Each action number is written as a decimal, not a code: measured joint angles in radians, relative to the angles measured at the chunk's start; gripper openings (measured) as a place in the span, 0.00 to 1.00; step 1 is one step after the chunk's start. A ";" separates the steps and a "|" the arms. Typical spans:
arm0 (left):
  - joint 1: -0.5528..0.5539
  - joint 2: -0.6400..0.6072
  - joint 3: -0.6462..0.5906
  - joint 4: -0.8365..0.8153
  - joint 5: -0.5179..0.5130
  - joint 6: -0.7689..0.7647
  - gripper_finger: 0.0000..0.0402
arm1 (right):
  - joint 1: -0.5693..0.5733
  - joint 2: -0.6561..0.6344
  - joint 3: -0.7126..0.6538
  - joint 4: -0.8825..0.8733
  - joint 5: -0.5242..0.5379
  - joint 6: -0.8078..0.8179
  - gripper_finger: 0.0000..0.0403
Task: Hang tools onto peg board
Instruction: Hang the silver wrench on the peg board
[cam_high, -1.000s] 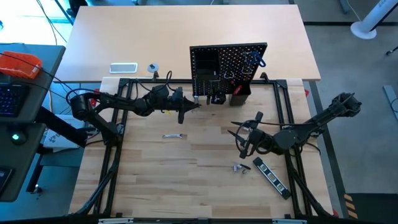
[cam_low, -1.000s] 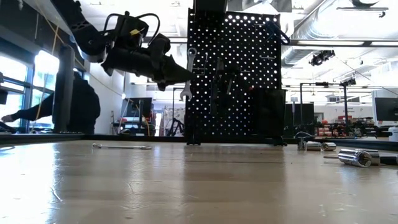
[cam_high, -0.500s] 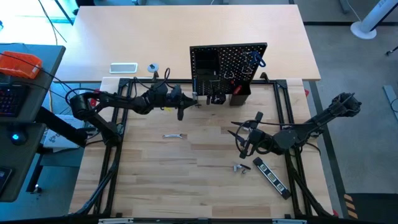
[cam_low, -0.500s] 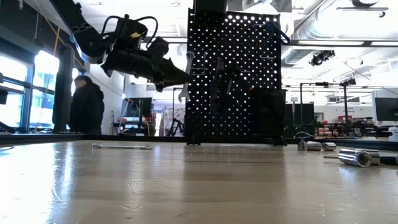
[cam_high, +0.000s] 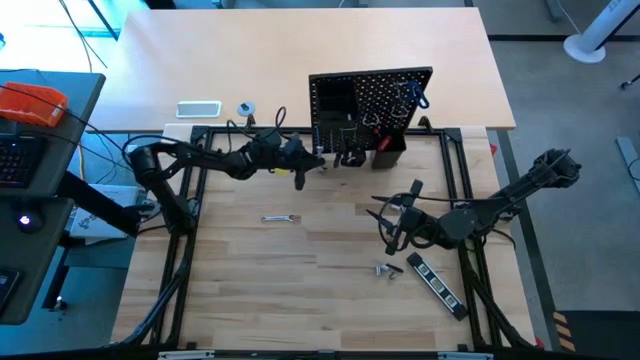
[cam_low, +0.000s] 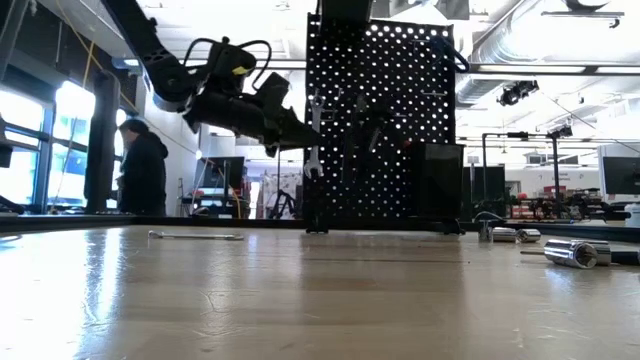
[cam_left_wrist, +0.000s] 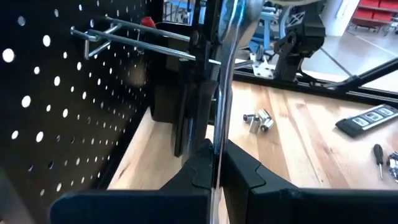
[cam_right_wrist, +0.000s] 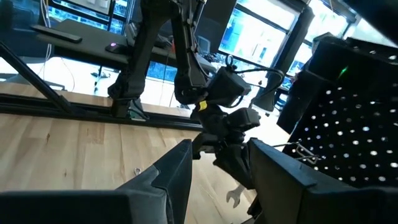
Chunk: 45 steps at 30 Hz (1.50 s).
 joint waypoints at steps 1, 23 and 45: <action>0.000 0.003 0.005 0.000 -0.002 -0.002 0.01 | 0.000 0.000 0.000 -0.010 0.001 0.008 0.38; 0.025 0.005 0.039 0.004 -0.014 0.023 0.07 | 0.000 0.000 0.000 -0.067 0.011 0.038 0.38; 0.047 -0.094 0.056 -0.180 -0.023 0.023 0.50 | 0.000 0.000 0.000 -0.071 0.013 0.054 0.38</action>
